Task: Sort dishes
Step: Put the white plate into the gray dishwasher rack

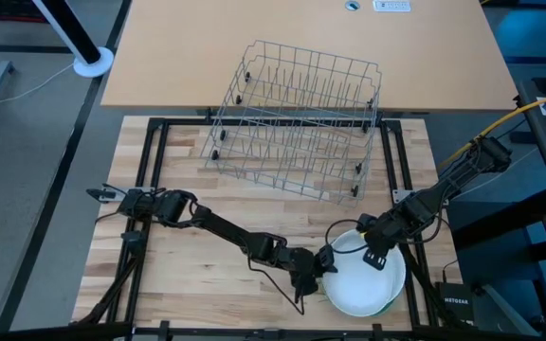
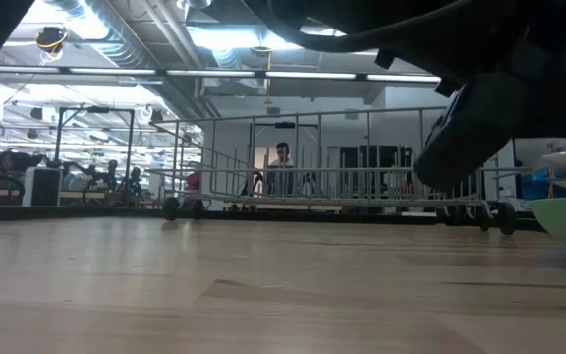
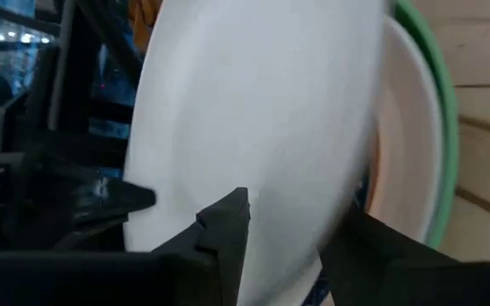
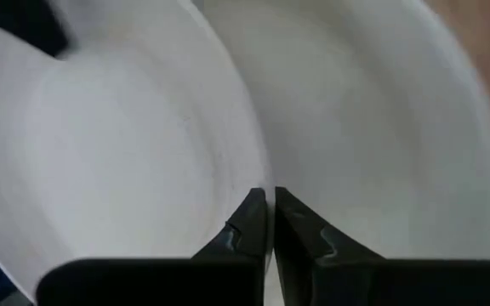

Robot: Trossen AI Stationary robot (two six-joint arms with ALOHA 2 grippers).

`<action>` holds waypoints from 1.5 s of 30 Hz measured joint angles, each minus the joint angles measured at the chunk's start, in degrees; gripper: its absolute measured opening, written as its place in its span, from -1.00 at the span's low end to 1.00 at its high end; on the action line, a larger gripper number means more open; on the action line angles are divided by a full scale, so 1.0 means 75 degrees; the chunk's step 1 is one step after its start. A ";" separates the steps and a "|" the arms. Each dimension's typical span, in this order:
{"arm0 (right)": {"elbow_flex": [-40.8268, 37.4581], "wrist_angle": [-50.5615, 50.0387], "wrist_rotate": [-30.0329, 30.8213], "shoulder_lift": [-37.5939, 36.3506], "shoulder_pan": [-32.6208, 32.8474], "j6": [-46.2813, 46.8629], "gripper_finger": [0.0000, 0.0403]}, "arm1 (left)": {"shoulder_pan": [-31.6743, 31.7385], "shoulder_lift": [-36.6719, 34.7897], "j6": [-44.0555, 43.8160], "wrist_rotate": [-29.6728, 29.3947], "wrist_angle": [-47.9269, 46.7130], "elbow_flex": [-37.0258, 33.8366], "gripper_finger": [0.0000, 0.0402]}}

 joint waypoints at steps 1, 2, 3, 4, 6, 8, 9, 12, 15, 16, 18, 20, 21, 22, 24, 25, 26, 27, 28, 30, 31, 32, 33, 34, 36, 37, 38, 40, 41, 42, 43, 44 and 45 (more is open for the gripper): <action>0.0000 0.0084 0.0002 0.0000 0.0000 0.0000 -0.94 | -0.0006 0.0000 0.0004 -0.0031 0.0077 0.0000 -0.39; 0.0000 0.0107 0.0002 -0.0001 0.0000 -0.0002 -0.94 | -0.0009 0.0000 0.0002 -0.0035 0.0124 0.0000 -0.40; 0.0000 0.0134 0.0001 -0.0003 0.0000 -0.0002 -0.94 | -0.0009 0.0000 0.0002 -0.0033 0.0142 0.0000 -0.41; 0.0000 0.0139 0.0002 -0.0001 0.0000 -0.0002 -0.93 | -0.0016 0.0000 0.0002 -0.0030 0.0170 0.0000 -0.42; 0.0000 0.0098 0.0009 -0.0002 0.0000 0.0001 -0.93 | -0.0019 0.0000 0.0003 -0.0025 0.0188 0.0000 -0.44; 0.0000 0.0057 0.0031 -0.0001 0.0000 0.0001 -0.94 | -0.0018 0.0000 0.0017 0.0008 0.0201 0.0000 -0.47; 0.0000 0.0041 0.0031 -0.0002 0.0000 0.0001 -0.94 | -0.0017 0.0000 0.0023 0.0028 0.0212 0.0000 -0.48; 0.0000 0.0042 0.0034 -0.0003 0.0000 -0.0006 -0.93 | -0.0046 0.0000 0.0217 0.0034 0.0244 -0.0003 -0.55; 0.0000 0.0058 0.0039 -0.0003 0.0000 -0.0034 -0.92 | -0.0102 0.0003 0.0665 0.0033 0.0260 0.0000 -0.66; 0.0000 0.0057 0.0041 -0.0003 0.0000 -0.0038 -0.92 | -0.0122 0.0003 0.0807 0.0034 0.0262 0.0000 -0.70; 0.0000 0.0059 0.0049 -0.0003 0.0000 -0.0060 -0.92 | -0.0162 0.0003 0.1005 0.0024 0.0262 0.0000 -0.80; 0.0000 0.0056 0.0066 -0.0006 0.0000 -0.0067 -0.91 | -0.0203 0.0003 0.1156 -0.0066 0.0322 0.0000 -0.89; 0.0000 0.0067 0.0066 -0.0006 0.0000 -0.0075 -0.91 | -0.0223 0.0003 0.1206 -0.0122 0.0356 0.0000 -0.92; 0.0003 0.0084 0.0066 -0.0008 0.0000 -0.0078 -0.91 | -0.0239 0.0003 0.1261 -0.0174 0.0380 0.0000 -0.92; 0.0003 0.0088 0.0063 -0.0012 0.0000 -0.0079 -0.91 | -0.0271 0.0011 0.1365 -0.0286 0.0487 -0.0003 -0.92; 0.0003 0.0092 0.0059 -0.0012 0.0000 -0.0078 -0.91 | -0.0274 0.0012 0.1389 -0.0305 0.0530 -0.0009 -0.92; 0.0003 0.0099 0.0053 -0.0012 0.0000 -0.0078 -0.91 | -0.0281 0.0012 0.1397 -0.0309 0.0566 -0.0009 -0.92; 0.0003 0.0105 0.0037 -0.0012 0.0000 -0.0078 -0.91 | -0.0284 0.0012 0.1403 -0.0309 0.0588 -0.0009 -0.91; 0.0003 0.0117 0.0011 -0.0015 0.0000 -0.0078 -0.91 | -0.0288 0.0012 0.1415 -0.0313 0.0593 -0.0009 -0.91; 0.0003 0.0154 -0.0135 -0.0012 -0.0002 -0.0227 -0.90 | -0.0303 0.0012 0.1393 -0.0327 0.0610 -0.0009 -0.92; 0.0003 0.0198 -0.0197 -0.0012 -0.0003 -0.0330 -0.88 | -0.0311 0.0012 0.1363 -0.0327 0.0638 -0.0009 -0.92; 0.0001 0.0255 -0.0264 -0.0012 -0.0003 -0.0438 -0.85 | -0.0312 0.0012 0.1329 -0.0324 0.0659 -0.0009 -0.92; 0.0000 0.0322 -0.0308 -0.0008 -0.0003 -0.0483 -0.81 | -0.0322 0.0012 0.1292 -0.0330 0.0686 -0.0009 -0.92; 0.0000 0.0386 -0.0352 -0.0006 -0.0002 -0.0497 -0.75 | -0.0326 0.0012 0.1265 -0.0350 0.0702 -0.0009 -0.92; -0.0003 0.0408 -0.0357 -0.0006 0.0000 -0.0503 -0.63 | -0.0329 0.0012 0.1260 -0.0374 0.0711 -0.0009 -0.92; -0.0005 0.0403 -0.0359 -0.0006 0.0000 -0.0505 -0.57 | -0.0326 0.0012 0.1267 -0.0381 0.0721 -0.0009 -0.92; -0.0006 0.0393 -0.0383 -0.0003 0.0000 -0.0506 -0.52 | -0.0320 0.0012 0.1275 -0.0400 0.0744 -0.0009 -0.92; -0.0009 0.0362 -0.0581 -0.0003 -0.0060 -0.0519 -0.44 | -0.0318 0.0009 0.1188 -0.0405 0.0766 -0.0009 -0.92; -0.0009 0.0359 -0.0680 -0.0003 -0.0064 -0.0525 -0.42 | -0.0312 0.0009 0.1078 -0.0406 0.0763 -0.0006 -0.92; -0.0008 0.0362 -0.0686 -0.0013 -0.0048 -0.0560 -0.40 | -0.0312 0.0009 0.0918 -0.0406 0.0765 -0.0006 -0.92; 0.0001 0.0338 -0.0635 -0.0049 -0.0041 -0.0639 -0.40 | -0.0312 0.0009 0.0762 -0.0404 0.0771 -0.0004 -0.92; 0.0076 0.0224 -0.0515 -0.0079 -0.0041 -0.0692 -0.39 | -0.0312 0.0009 0.0615 -0.0406 0.0770 0.0003 -0.92; 0.0197 0.0096 -0.0421 -0.0116 -0.0044 -0.0777 -0.39 | -0.0314 0.0004 0.0537 -0.0413 0.0791 0.0003 -0.92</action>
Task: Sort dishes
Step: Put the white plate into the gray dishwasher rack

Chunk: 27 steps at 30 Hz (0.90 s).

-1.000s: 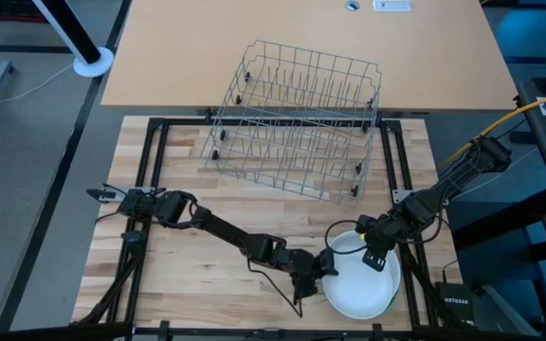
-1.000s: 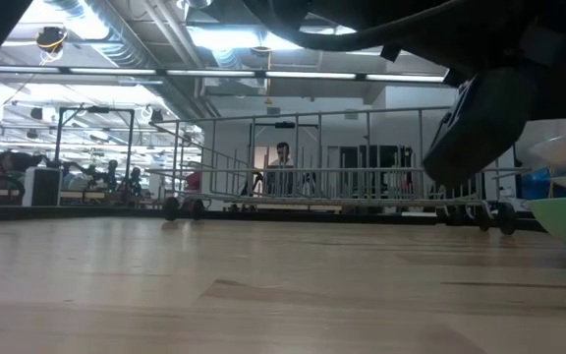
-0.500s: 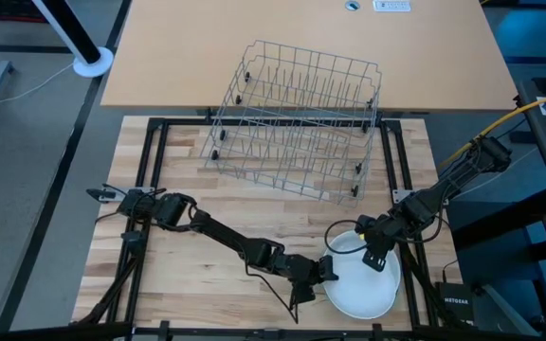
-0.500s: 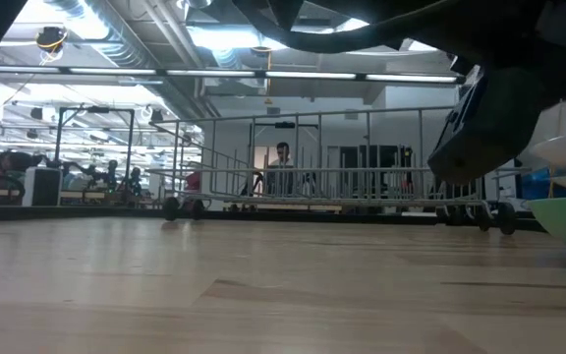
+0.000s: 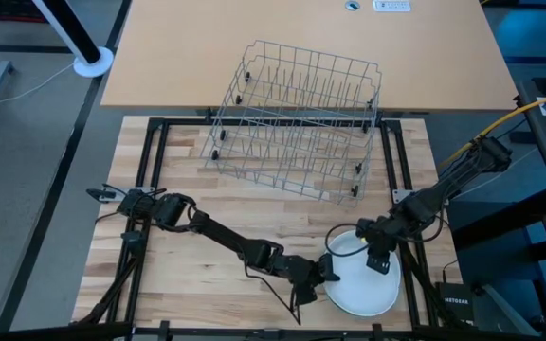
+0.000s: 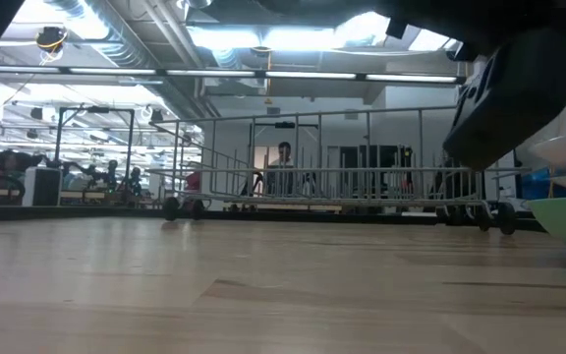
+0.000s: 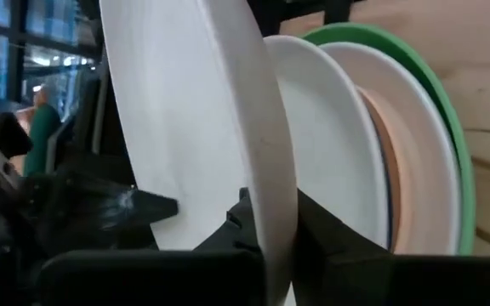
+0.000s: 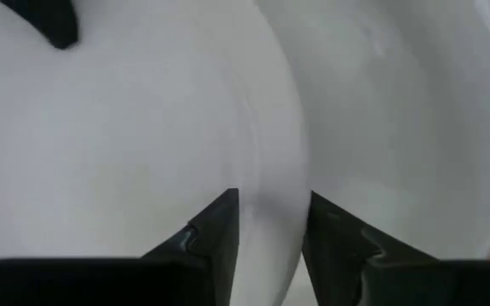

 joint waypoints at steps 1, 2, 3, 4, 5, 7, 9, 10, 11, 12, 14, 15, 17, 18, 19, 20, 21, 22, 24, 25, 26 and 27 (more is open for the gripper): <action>0.0155 -0.0184 0.0123 -0.0047 0.0003 -0.0120 -0.39 | -0.0007 -0.0007 -0.0048 -0.0018 0.0051 0.0003 -0.92; 0.0342 -0.0405 0.0338 -0.0099 0.0003 -0.0294 -0.39 | -0.0011 -0.0013 -0.0130 -0.0017 0.0100 0.0003 -0.92; 0.0578 -0.0654 0.0584 -0.0152 0.0000 -0.0436 -0.39 | -0.0043 -0.0018 -0.0163 -0.0050 0.0185 0.0003 -0.92; 0.0821 -0.0958 0.0867 -0.0201 0.0000 -0.0558 -0.39 | -0.0058 -0.0018 -0.0206 -0.0123 0.0277 0.0003 -0.92; 0.1081 -0.1328 0.1158 -0.0240 0.0000 -0.0685 -0.39 | -0.0076 -0.0013 -0.0248 -0.0174 0.0358 0.0003 -0.92; 0.1661 -0.2079 0.1760 -0.0321 0.0000 -0.0904 -0.39 | -0.0106 -0.0038 -0.0365 -0.0377 0.0502 0.0003 -0.92; 0.2362 -0.2782 0.2462 -0.0401 0.0000 -0.1107 -0.39 | -0.0115 -0.0094 -0.0604 -0.0632 0.0544 0.0003 -0.92; 0.2729 -0.3136 0.2830 -0.0425 0.0000 -0.1228 -0.39 | -0.0117 -0.0148 -0.0732 -0.0819 0.0520 0.0003 -0.92; 0.3091 -0.3491 0.3226 -0.0439 0.0000 -0.1326 -0.39 | -0.0114 -0.0176 -0.0860 -0.1004 0.0499 0.0003 -0.92; 0.3453 -0.3761 0.3600 -0.0443 0.0000 -0.1483 -0.38 | -0.0106 -0.0205 -0.1009 -0.1185 0.0558 0.0003 -0.92; 0.4169 -0.4200 0.4346 -0.0449 -0.0003 -0.1828 -0.38 | -0.0106 -0.0312 -0.1217 -0.1548 0.0568 0.0000 -0.92; 0.4490 -0.4382 0.4663 -0.0450 -0.0006 -0.2024 -0.38 | -0.0106 -0.0399 -0.1339 -0.1741 0.0674 0.0000 -0.92; 0.5125 -0.4622 0.5241 -0.0453 -0.0006 -0.2444 -0.38 | -0.0086 -0.0604 -0.1604 -0.2222 0.0745 0.0000 -0.92; 0.5396 -0.4695 0.5480 -0.0452 -0.0006 -0.2657 -0.38 | -0.0069 -0.0743 -0.1755 -0.2454 0.0776 0.0002 -0.92; 0.5653 -0.4753 0.5693 -0.0452 -0.0006 -0.2895 -0.38 | -0.0056 -0.0869 -0.1932 -0.2731 0.0730 0.0003 -0.92; 0.5892 -0.4765 0.5866 -0.0452 -0.0006 -0.3142 -0.38 | -0.0030 -0.0988 -0.2102 -0.2982 0.0719 0.0003 -0.92; 0.6109 -0.4736 0.6053 -0.0452 -0.0006 -0.3394 -0.38 | 0.0005 -0.1122 -0.2246 -0.3210 0.0683 0.0003 -0.92; 0.6304 -0.4758 0.6190 -0.0452 -0.0006 -0.3638 -0.38 | 0.0054 -0.1230 -0.2388 -0.3421 0.0661 0.0003 -0.92; 0.6647 -0.4755 0.6385 -0.0452 -0.0006 -0.4109 -0.38 | 0.0164 -0.1477 -0.2573 -0.3834 0.0613 0.0000 -0.92; 0.6783 -0.4761 0.6450 -0.0471 -0.0006 -0.4318 -0.38 | 0.0231 -0.1626 -0.2644 -0.3976 0.0587 0.0000 -0.92; 0.6905 -0.4751 0.6517 -0.0497 -0.0006 -0.4513 -0.38 | 0.0302 -0.1780 -0.2779 -0.4117 0.0532 0.0000 -0.92; 0.7002 -0.4743 0.6638 -0.0521 -0.0006 -0.4687 -0.38 | 0.0395 -0.1948 -0.2949 -0.4163 0.0432 0.0000 -0.92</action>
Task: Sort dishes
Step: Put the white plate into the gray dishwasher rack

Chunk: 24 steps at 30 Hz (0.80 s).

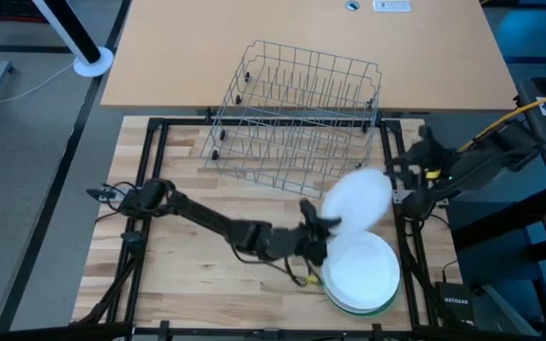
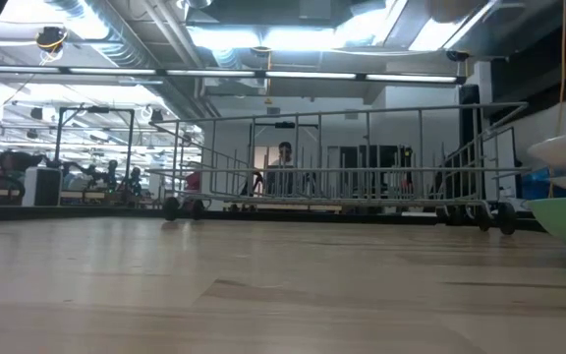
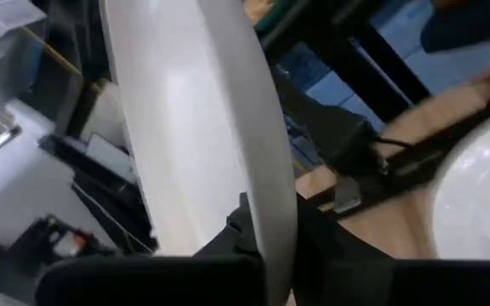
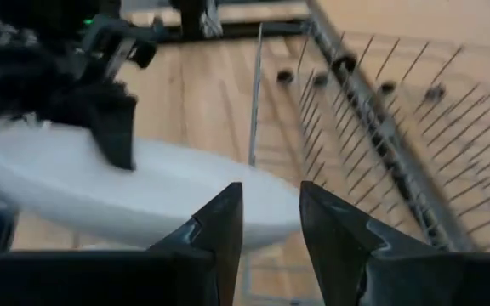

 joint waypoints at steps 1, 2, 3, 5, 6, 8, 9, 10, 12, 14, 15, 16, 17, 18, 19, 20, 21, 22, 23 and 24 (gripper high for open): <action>0.0075 0.0034 0.0143 -0.0020 -0.0005 -0.0170 -0.38 | 0.0079 -0.0194 -0.0206 -0.0012 -0.0195 0.0000 -0.92; 0.0126 0.0037 0.0264 -0.0060 -0.0006 -0.0323 -0.38 | 0.0173 -0.0363 -0.0505 -0.0027 -0.0425 0.0000 -0.92; 0.0142 -0.0023 0.0325 -0.0118 -0.0002 -0.0463 -0.38 | 0.0268 -0.0523 -0.0896 -0.0134 -0.0602 0.0000 -0.92; 0.0156 -0.0010 0.0604 -0.0218 0.0000 -0.0724 -0.38 | 0.0559 -0.0951 -0.1700 -0.0176 -0.1228 -0.0003 -0.92; 0.0153 -0.0024 0.0664 -0.0272 0.0000 -0.0806 -0.38 | 0.0711 -0.1144 -0.2105 -0.0202 -0.1488 0.0001 -0.92; 0.0151 -0.0055 0.0707 -0.0401 0.0000 -0.0880 -0.38 | 0.1020 -0.1543 -0.2874 -0.0252 -0.2300 0.0003 -0.92; 0.0151 -0.0100 0.0716 -0.0463 0.0000 -0.0915 -0.38 | 0.1173 -0.1681 -0.3319 -0.0266 -0.2689 0.0003 -0.92; 0.0150 -0.0158 0.0737 -0.0515 0.0000 -0.0921 -0.38 | 0.1318 -0.1852 -0.3776 -0.0232 -0.3163 0.0003 -0.92; 0.0148 -0.0234 0.0813 -0.0628 0.0000 -0.0925 -0.38 | 0.1649 -0.2086 -0.4756 -0.0094 -0.4101 0.0003 -0.92; 0.0148 -0.0303 0.0855 -0.0718 0.0000 -0.0931 -0.38 | 0.1992 -0.2281 -0.5697 0.0270 -0.4964 0.0003 -0.92; 0.0148 -0.0337 0.0855 -0.0757 0.0000 -0.0931 -0.38 | 0.2175 -0.2345 -0.6140 0.0494 -0.5338 0.0003 -0.92; 0.0148 -0.0376 0.0858 -0.0793 0.0000 -0.0931 -0.38 | 0.2357 -0.2393 -0.6533 0.0748 -0.5612 0.0003 -0.92; 0.0148 -0.0394 0.0863 -0.0822 0.0000 -0.0931 -0.38 | 0.2538 -0.2405 -0.6856 0.1021 -0.5886 0.0003 -0.92; 0.0148 -0.0391 0.0863 -0.0848 0.0000 -0.0928 -0.38 | 0.2713 -0.2406 -0.7133 0.1279 -0.6141 0.0002 -0.92; 0.0148 -0.0396 0.0861 -0.0867 0.0000 -0.0931 -0.38 | 0.2872 -0.2403 -0.7340 0.1504 -0.6312 0.0000 -0.93; 0.0148 -0.0407 0.0863 -0.0876 0.0000 -0.0931 -0.38 | 0.3023 -0.2388 -0.7517 0.1701 -0.6453 -0.0003 -0.93; 0.0148 -0.0416 0.0870 -0.0880 0.0000 -0.0930 -0.38 | 0.3147 -0.2359 -0.7684 0.1846 -0.6571 -0.0006 -0.93; 0.0148 -0.0417 0.0891 -0.0881 0.0000 -0.0931 -0.38 | 0.3271 -0.2351 -0.7827 0.1968 -0.6637 -0.0006 -0.93; 0.0148 -0.0417 0.0913 -0.0877 0.0000 -0.0931 -0.38 | 0.3398 -0.2348 -0.7912 0.2084 -0.6691 -0.0006 -0.93; 0.0148 -0.0417 0.0910 -0.0872 0.0000 -0.0935 -0.38 | 0.3510 -0.2348 -0.8049 0.2208 -0.6742 -0.0006 -0.93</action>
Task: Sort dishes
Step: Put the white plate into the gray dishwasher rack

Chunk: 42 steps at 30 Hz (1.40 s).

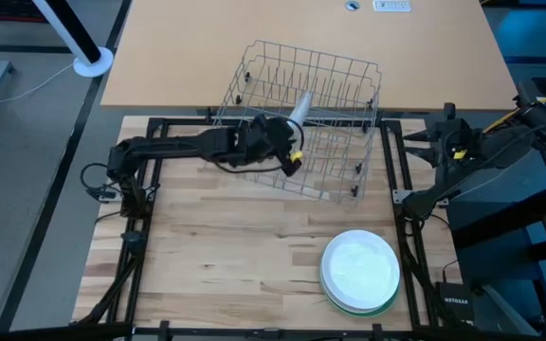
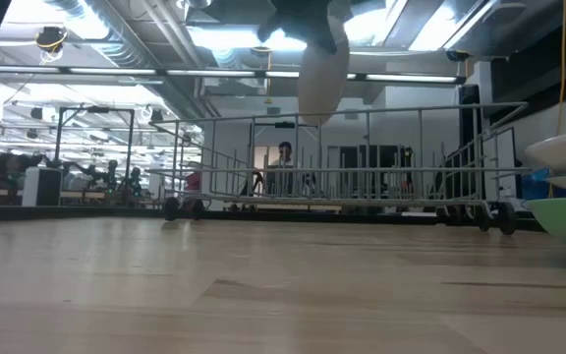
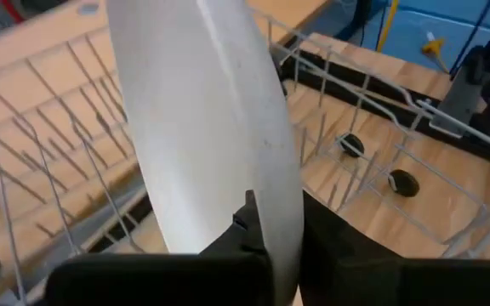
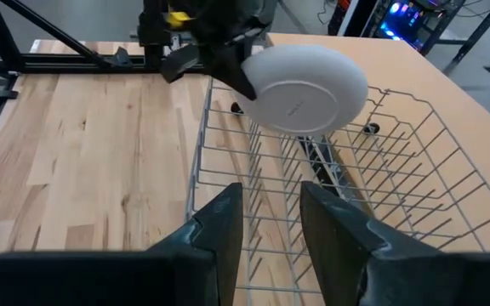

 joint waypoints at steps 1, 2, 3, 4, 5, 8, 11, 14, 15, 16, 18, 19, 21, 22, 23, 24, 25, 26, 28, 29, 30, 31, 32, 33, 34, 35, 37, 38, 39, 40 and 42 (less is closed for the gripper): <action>0.0000 0.0000 0.0000 0.0002 0.0000 -0.0008 -0.38 | 0.0101 0.0000 -0.0130 0.0133 -0.0046 0.0000 -0.92; -0.0003 0.0000 0.0000 0.0002 0.0000 -0.0014 -0.38 | 0.0200 0.0000 -0.0246 0.0280 -0.0070 0.0000 -0.92; -0.0003 0.0000 0.0000 0.0002 0.0000 -0.0035 -0.38 | 0.0286 0.0000 -0.0386 0.0440 -0.0071 0.0000 -0.92; -0.0003 0.0000 0.0000 0.0000 0.0000 -0.0040 -0.38 | 0.0370 0.0000 -0.0473 0.0584 -0.0070 0.0000 -0.92; -0.0003 0.0000 0.0000 0.0000 0.0000 -0.0040 -0.38 | 0.0435 0.0001 -0.0591 0.0661 -0.0070 0.0000 -0.92; -0.0003 0.0000 0.0000 0.0001 0.0000 -0.0043 -0.38 | 0.0597 0.0003 -0.0807 0.0778 -0.0099 0.0000 -0.93; -0.0003 -0.0085 0.0000 0.0002 0.0000 -0.0043 -0.38 | 0.0721 0.0003 -0.1055 0.0981 -0.0289 0.0000 -0.93; -0.0004 -0.0143 0.0000 0.0000 0.0000 -0.0045 -0.38 | 0.0807 0.0009 -0.1374 0.1280 -0.0454 0.0000 -0.91; -0.0009 -0.0146 0.0000 0.0000 0.0000 -0.0046 -0.38 | 0.0818 0.0009 -0.1451 0.1343 -0.0546 0.0000 -0.91; -0.0012 -0.0143 0.0000 0.0000 0.0000 -0.0046 -0.38 | 0.0819 0.0009 -0.1534 0.1361 -0.0610 0.0000 -0.91; -0.0012 -0.0143 0.0000 0.0002 0.0000 -0.0046 -0.38 | 0.0819 0.0009 -0.1585 0.1366 -0.0730 0.0000 -0.92; -0.0012 -0.0143 -0.0002 0.0002 0.0000 -0.0046 -0.38 | 0.0818 0.0009 -0.1584 0.1374 -0.0746 0.0000 -0.93; -0.0012 -0.0143 -0.0002 0.0000 0.0000 -0.0046 -0.38 | 0.0816 0.0009 -0.1618 0.1376 -0.0793 0.0000 -0.93; -0.0012 -0.0143 -0.0003 0.0000 0.0000 -0.0046 -0.38 | 0.0816 0.0009 -0.1653 0.1377 -0.0838 0.0000 -0.93; -0.0012 -0.0143 -0.0003 0.0000 0.0000 -0.0046 -0.38 | 0.0816 0.0009 -0.1666 0.1377 -0.0860 0.0000 -0.92; -0.0012 -0.0143 -0.0003 0.0002 0.0000 -0.0046 -0.38 | 0.0813 0.0012 -0.1671 0.1377 -0.0860 0.0000 -0.92; -0.0012 -0.0143 -0.0003 0.0001 0.0000 -0.0046 -0.38 | 0.0813 0.0015 -0.1713 0.1377 -0.0861 0.0000 -0.91; -0.0012 -0.0140 -0.0003 0.0000 0.0000 -0.0046 -0.38 | 0.0813 0.0015 -0.1767 0.1377 -0.0864 0.0000 -0.90; -0.0012 -0.0140 -0.0003 0.0001 0.0000 -0.0046 -0.38 | 0.0818 0.0015 -0.1819 0.1376 -0.0859 0.0000 -0.90; -0.0012 -0.0140 -0.0003 0.0000 0.0000 -0.0046 -0.38 | 0.0833 0.0015 -0.1824 0.1375 -0.0861 0.0000 -0.91; -0.0012 -0.0140 -0.0003 0.0002 0.0000 -0.0046 -0.38 | 0.0847 0.0015 -0.1836 0.1377 -0.0862 0.0000 -0.92; -0.0012 -0.0140 -0.0005 0.0001 0.0000 -0.0047 -0.38 | 0.0857 0.0015 -0.1838 0.1377 -0.0877 0.0000 -0.92; -0.0012 -0.0140 -0.0006 0.0001 0.0000 -0.0047 -0.38 | 0.0868 0.0015 -0.1841 0.1374 -0.0909 0.0000 -0.93; -0.0012 -0.0140 -0.0006 0.0000 0.0000 -0.0046 -0.38 | 0.0896 0.0015 -0.1842 0.1377 -0.0944 0.0000 -0.93; -0.0012 -0.0139 -0.0006 0.0001 0.0000 -0.0046 -0.38 | 0.0909 0.0015 -0.1887 0.1380 -0.0976 0.0000 -0.92; -0.0012 -0.0137 -0.0006 0.0002 0.0000 -0.0046 -0.38 | 0.0920 0.0015 -0.1951 0.1380 -0.1003 0.0000 -0.91; -0.0012 -0.0137 -0.0008 0.0001 0.0000 -0.0047 -0.38 | 0.0949 0.0015 -0.2003 0.1398 -0.0934 -0.0110 -0.89; -0.0012 -0.0137 -0.0006 0.0000 0.0000 -0.0047 -0.38 | 0.0952 0.0015 -0.2034 0.1398 -0.0881 -0.0194 -0.88; -0.0012 -0.0137 -0.0009 0.0002 0.0000 -0.0046 -0.38 | 0.0959 0.0016 -0.2055 0.1399 -0.0858 -0.0278 -0.88; -0.0012 -0.0135 -0.0009 0.0000 0.0000 -0.0048 -0.38 | 0.0982 0.0026 -0.2069 0.1397 -0.0840 -0.0351 -0.88; -0.0012 -0.0134 -0.0009 0.0000 0.0000 -0.0048 -0.38 | 0.0991 0.0022 -0.2104 0.1388 -0.0666 -0.0568 -0.89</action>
